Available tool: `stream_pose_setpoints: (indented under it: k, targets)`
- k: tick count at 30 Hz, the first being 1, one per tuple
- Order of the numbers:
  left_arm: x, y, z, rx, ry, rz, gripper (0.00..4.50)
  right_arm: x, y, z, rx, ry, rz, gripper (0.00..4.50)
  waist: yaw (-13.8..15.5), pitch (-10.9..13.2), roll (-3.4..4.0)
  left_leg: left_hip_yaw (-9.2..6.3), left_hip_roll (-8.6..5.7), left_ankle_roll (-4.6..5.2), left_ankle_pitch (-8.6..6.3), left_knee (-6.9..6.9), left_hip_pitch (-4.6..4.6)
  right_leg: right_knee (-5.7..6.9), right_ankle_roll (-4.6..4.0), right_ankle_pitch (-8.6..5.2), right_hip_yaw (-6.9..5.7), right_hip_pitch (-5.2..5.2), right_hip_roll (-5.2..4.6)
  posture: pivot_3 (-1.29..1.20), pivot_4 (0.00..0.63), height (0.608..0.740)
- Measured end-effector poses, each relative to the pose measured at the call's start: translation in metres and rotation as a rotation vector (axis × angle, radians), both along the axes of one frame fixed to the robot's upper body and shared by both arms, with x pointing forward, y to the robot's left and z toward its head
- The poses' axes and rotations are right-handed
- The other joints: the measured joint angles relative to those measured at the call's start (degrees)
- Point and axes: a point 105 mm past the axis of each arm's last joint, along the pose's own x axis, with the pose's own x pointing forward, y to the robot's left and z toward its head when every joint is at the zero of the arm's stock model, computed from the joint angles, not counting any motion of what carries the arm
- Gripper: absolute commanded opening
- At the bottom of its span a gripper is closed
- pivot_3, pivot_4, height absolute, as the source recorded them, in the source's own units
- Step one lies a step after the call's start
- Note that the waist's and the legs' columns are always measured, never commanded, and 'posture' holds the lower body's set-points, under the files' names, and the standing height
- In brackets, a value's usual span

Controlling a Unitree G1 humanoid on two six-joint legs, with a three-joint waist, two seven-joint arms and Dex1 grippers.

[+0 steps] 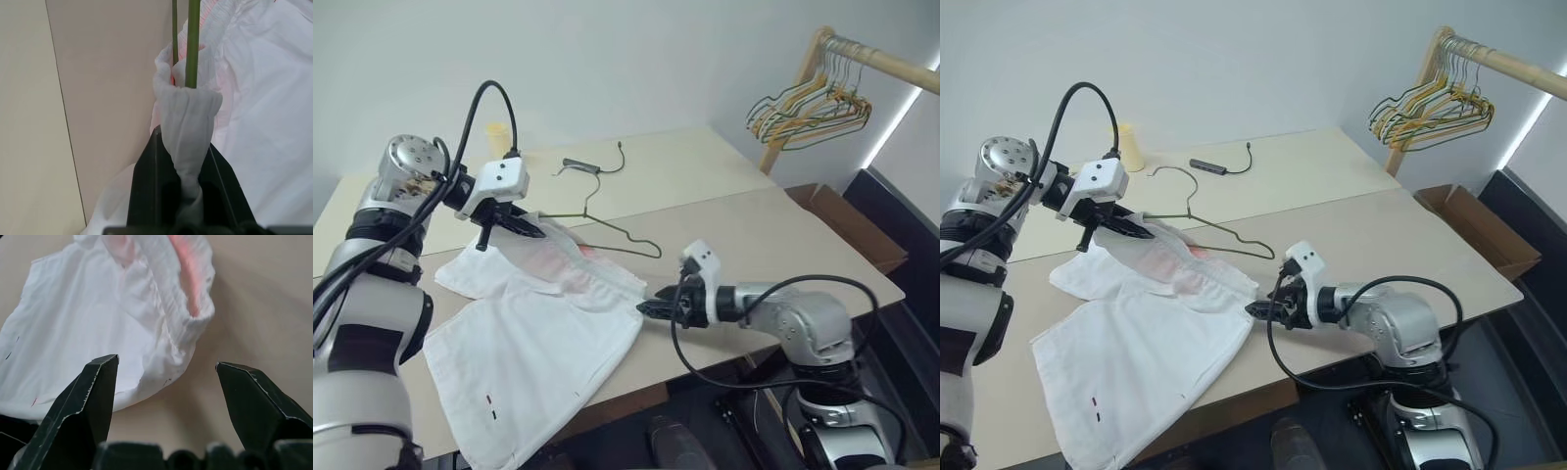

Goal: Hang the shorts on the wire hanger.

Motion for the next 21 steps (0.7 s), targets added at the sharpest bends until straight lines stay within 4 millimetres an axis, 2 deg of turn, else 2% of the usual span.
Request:
stream_pose_setpoints:
  k: [5,6,11,15,21]
  targets:
    - [0.000,0.000,0.002,-0.007,-0.007,0.000,0.00,0.002,0.010,-0.009,0.028,0.042,-0.024,2.27,-0.06,0.00,0.00,-0.01,0.01,0.01,-0.01,0.00,-0.01,0.00,0.00,0.00,-0.01,0.00,0.00,-0.25,0.000,0.740]
    - [0.000,-0.001,0.002,-0.007,-0.008,-0.002,0.00,0.002,0.010,-0.010,0.022,0.042,-0.029,1.86,-0.06,0.00,0.00,-0.01,0.00,0.01,-0.01,0.00,0.00,0.00,0.00,0.00,-0.01,0.00,0.00,-0.25,0.000,0.740]
    - [-0.001,0.002,0.001,-0.011,-0.003,0.005,0.00,0.012,0.004,-0.020,-0.016,0.043,-0.085,0.10,-0.08,0.00,0.00,-0.01,0.00,0.01,-0.01,0.00,0.01,-0.01,0.00,0.00,0.00,0.01,0.00,-0.24,0.000,0.740]
    - [-0.005,0.011,0.000,0.000,-0.002,0.015,0.00,0.023,-0.010,-0.020,-0.041,0.011,-0.122,0.04,-0.15,0.00,-0.01,-0.01,0.00,0.01,-0.01,-0.01,0.00,0.00,0.00,0.00,0.00,0.00,0.00,-0.24,0.000,0.740]
    - [-0.013,0.015,0.005,0.000,-0.009,-0.011,0.00,0.043,-0.028,-0.007,-0.050,-0.074,-0.126,0.04,-0.10,0.00,-0.01,-0.01,0.00,0.02,-0.01,-0.01,0.02,-0.02,0.00,0.00,0.00,0.02,0.00,-0.24,0.000,0.740]
